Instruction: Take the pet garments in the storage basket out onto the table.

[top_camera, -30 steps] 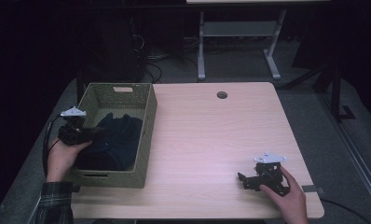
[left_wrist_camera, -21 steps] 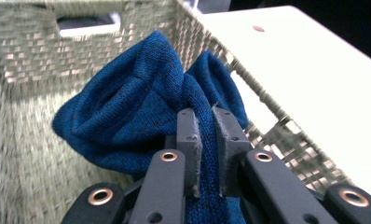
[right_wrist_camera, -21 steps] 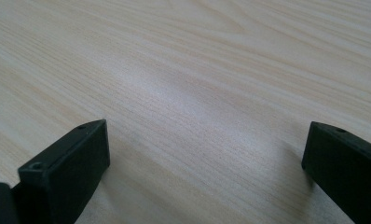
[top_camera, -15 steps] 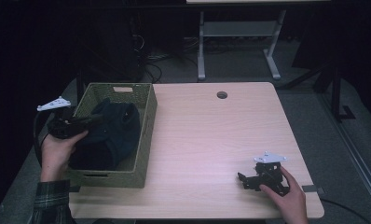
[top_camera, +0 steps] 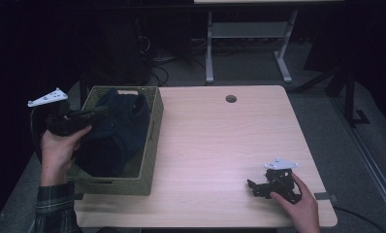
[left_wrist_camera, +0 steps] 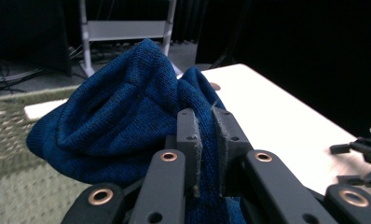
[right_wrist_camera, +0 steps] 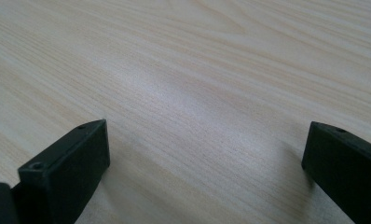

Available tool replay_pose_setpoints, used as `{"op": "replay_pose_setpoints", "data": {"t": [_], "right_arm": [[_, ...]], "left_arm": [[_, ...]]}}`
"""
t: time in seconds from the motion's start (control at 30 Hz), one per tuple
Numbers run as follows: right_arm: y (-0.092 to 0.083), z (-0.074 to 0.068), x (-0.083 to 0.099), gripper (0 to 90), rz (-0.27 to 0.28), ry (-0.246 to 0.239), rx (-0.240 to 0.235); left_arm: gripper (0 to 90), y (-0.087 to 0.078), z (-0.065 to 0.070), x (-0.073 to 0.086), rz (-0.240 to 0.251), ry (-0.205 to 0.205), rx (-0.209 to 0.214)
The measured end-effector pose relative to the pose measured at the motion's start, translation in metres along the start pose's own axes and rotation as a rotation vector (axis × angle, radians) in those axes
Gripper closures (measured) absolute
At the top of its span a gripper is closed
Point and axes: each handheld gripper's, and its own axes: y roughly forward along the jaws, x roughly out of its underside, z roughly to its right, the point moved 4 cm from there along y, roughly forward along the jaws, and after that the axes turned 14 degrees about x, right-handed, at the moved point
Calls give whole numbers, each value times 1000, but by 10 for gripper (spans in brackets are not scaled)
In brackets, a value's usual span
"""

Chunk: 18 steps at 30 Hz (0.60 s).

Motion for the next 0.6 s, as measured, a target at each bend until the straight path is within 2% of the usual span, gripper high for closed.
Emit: {"op": "replay_pose_setpoints", "data": {"t": [0.2, 0.37, 0.6], "right_arm": [[0, 0, 0, 4, 1, -1, -1], [0, 0, 0, 4, 1, -1, -1], [0, 0, 0, 4, 0, -3, -1]], "left_arm": [[816, 6, 6, -12, 14, 16, 37], [816, 9, 10, -25, 25, 30, 50], [815, 11, 22, -47, 53, 60, 93]]}}
